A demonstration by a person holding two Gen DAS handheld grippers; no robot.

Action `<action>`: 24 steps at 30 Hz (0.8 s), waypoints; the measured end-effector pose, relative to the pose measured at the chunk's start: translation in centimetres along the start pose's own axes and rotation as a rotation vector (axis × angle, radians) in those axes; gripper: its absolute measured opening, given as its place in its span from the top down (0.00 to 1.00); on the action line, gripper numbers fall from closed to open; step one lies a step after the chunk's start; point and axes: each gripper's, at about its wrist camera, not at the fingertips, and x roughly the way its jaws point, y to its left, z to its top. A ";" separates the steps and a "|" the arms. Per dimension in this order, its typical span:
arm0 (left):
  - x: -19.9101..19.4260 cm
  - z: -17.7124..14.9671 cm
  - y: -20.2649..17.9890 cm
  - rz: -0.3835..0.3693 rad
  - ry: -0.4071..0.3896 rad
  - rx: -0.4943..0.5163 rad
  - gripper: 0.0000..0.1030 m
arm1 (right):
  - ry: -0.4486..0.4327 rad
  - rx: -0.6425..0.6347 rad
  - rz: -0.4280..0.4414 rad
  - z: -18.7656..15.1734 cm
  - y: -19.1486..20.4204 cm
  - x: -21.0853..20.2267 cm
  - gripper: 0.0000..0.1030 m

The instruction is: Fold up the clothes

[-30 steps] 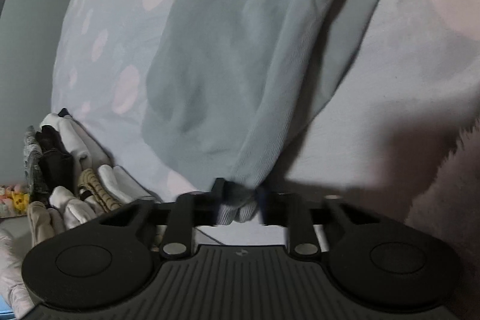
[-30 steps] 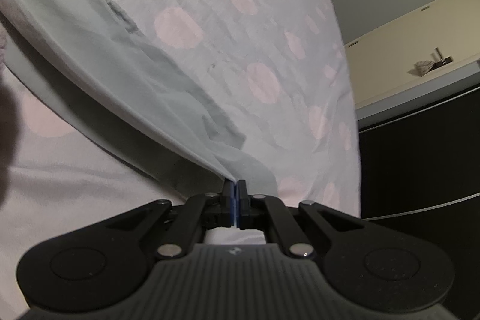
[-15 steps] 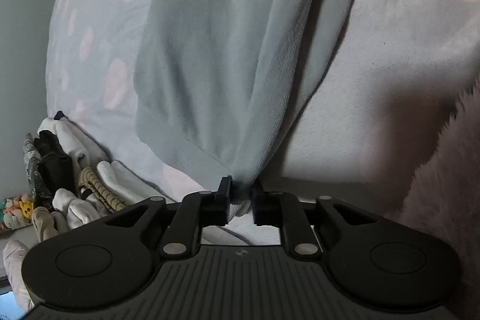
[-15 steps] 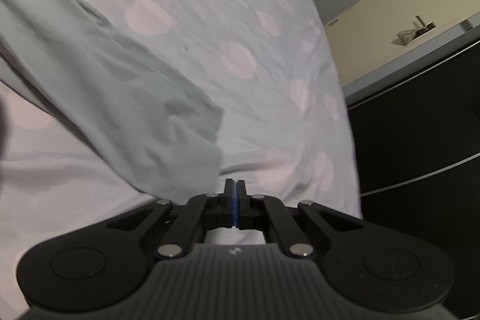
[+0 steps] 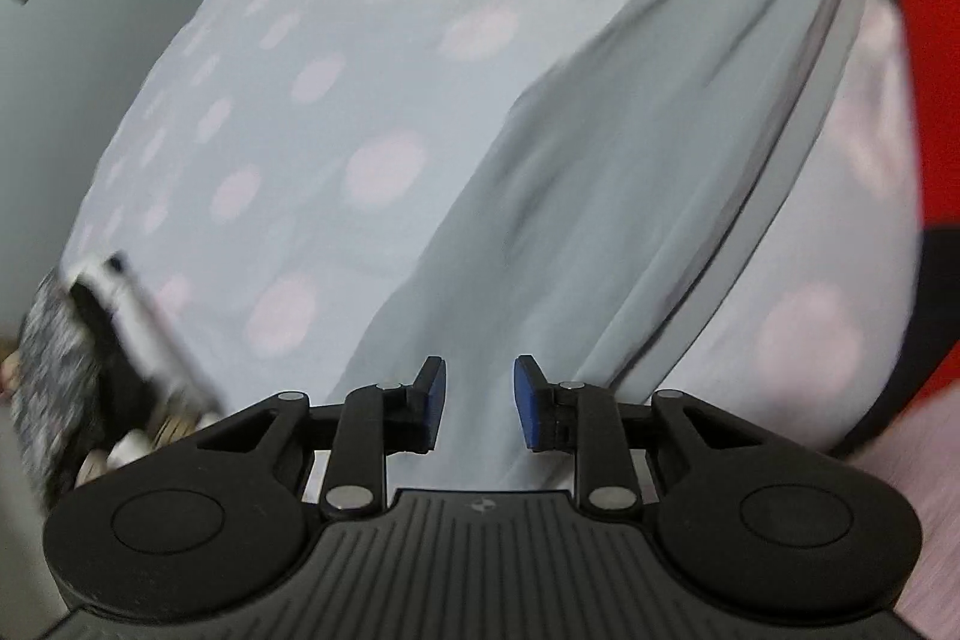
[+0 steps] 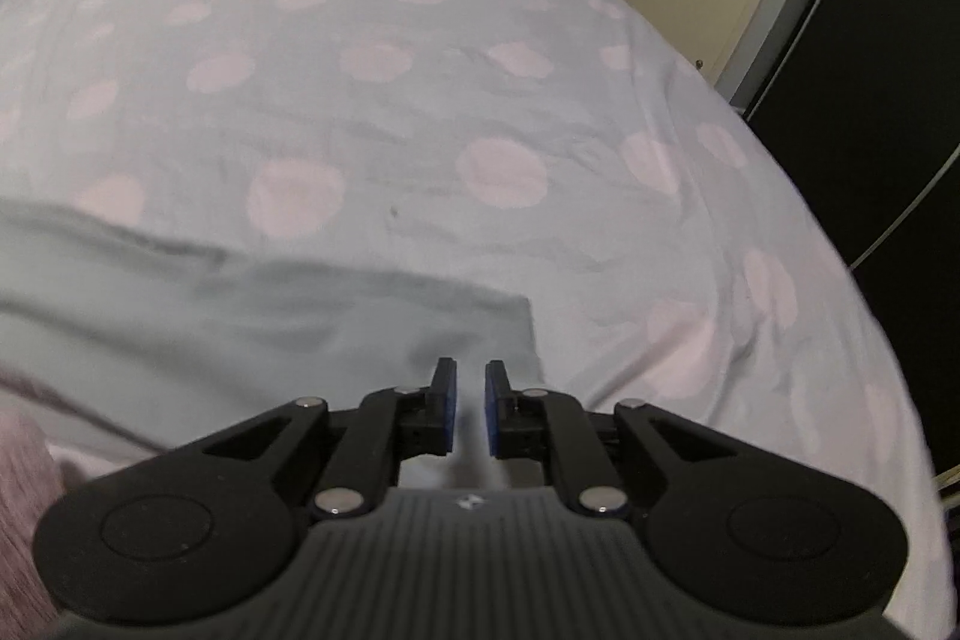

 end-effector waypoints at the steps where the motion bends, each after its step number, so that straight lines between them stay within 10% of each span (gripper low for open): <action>1: 0.4 0.9 -0.7 -0.020 -0.015 0.008 0.71 | 0.002 -0.003 -0.002 0.0 0.3 0.1 0.84; 11: 5.6 8.1 -7.7 -0.190 -0.084 0.029 0.71 | 0.005 -0.004 -0.027 -1.0 0.6 0.4 0.72; 24: 5.9 8.9 -11.9 -0.463 0.009 0.173 0.71 | -0.004 0.242 -0.053 0.3 -5.3 3.1 0.67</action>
